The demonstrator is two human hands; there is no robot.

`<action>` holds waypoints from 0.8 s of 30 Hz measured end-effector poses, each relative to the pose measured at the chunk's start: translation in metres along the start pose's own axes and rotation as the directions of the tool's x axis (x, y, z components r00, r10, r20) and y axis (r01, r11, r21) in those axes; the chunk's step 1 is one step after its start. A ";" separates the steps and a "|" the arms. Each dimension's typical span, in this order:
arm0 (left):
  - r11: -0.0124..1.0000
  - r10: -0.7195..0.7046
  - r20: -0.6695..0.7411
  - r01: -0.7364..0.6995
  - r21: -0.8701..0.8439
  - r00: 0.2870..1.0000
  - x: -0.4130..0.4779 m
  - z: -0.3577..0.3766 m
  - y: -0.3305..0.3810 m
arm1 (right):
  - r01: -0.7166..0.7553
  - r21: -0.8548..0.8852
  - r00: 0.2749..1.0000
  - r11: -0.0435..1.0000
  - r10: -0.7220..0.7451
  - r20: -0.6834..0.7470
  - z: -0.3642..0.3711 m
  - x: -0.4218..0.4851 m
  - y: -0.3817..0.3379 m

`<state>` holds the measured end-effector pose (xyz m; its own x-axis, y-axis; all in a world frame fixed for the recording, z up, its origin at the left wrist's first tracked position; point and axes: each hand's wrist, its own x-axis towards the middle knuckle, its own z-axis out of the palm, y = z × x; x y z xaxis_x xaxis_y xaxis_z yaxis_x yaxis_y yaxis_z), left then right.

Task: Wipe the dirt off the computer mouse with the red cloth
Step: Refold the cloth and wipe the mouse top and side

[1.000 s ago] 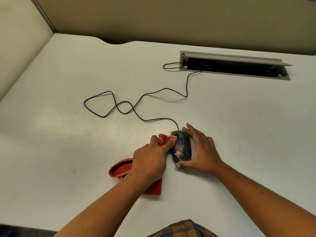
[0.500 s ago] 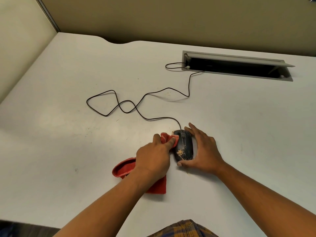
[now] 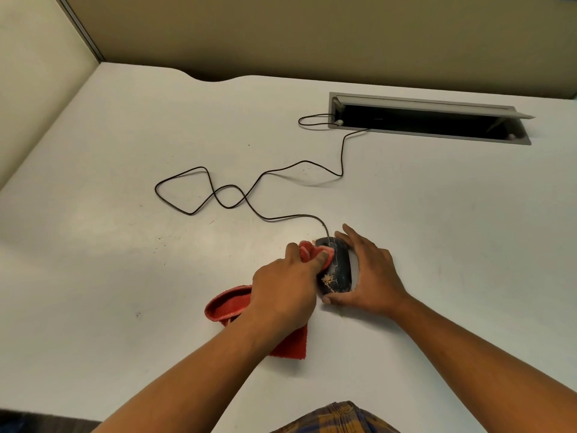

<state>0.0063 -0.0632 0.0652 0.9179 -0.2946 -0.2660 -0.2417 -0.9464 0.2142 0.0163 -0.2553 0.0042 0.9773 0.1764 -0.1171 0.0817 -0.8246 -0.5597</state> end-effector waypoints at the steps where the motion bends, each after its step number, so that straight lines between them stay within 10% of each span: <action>1: 0.999 0.047 -0.016 -0.047 -0.003 0.999 -0.006 0.001 0.001 | 0.001 0.000 1.000 1.000 -0.001 -0.003 0.000 0.000 0.000; 24: 0.998 -0.062 -0.038 0.061 -0.031 0.997 -0.029 0.024 -0.004 | 0.017 -0.050 1.000 0.999 -0.017 0.003 -0.003 -0.002 -0.001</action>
<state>-0.0264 -0.0541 0.0496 0.9425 -0.2298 -0.2425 -0.1753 -0.9581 0.2265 0.0148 -0.2560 0.0075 0.9752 0.1918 -0.1104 0.1077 -0.8472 -0.5202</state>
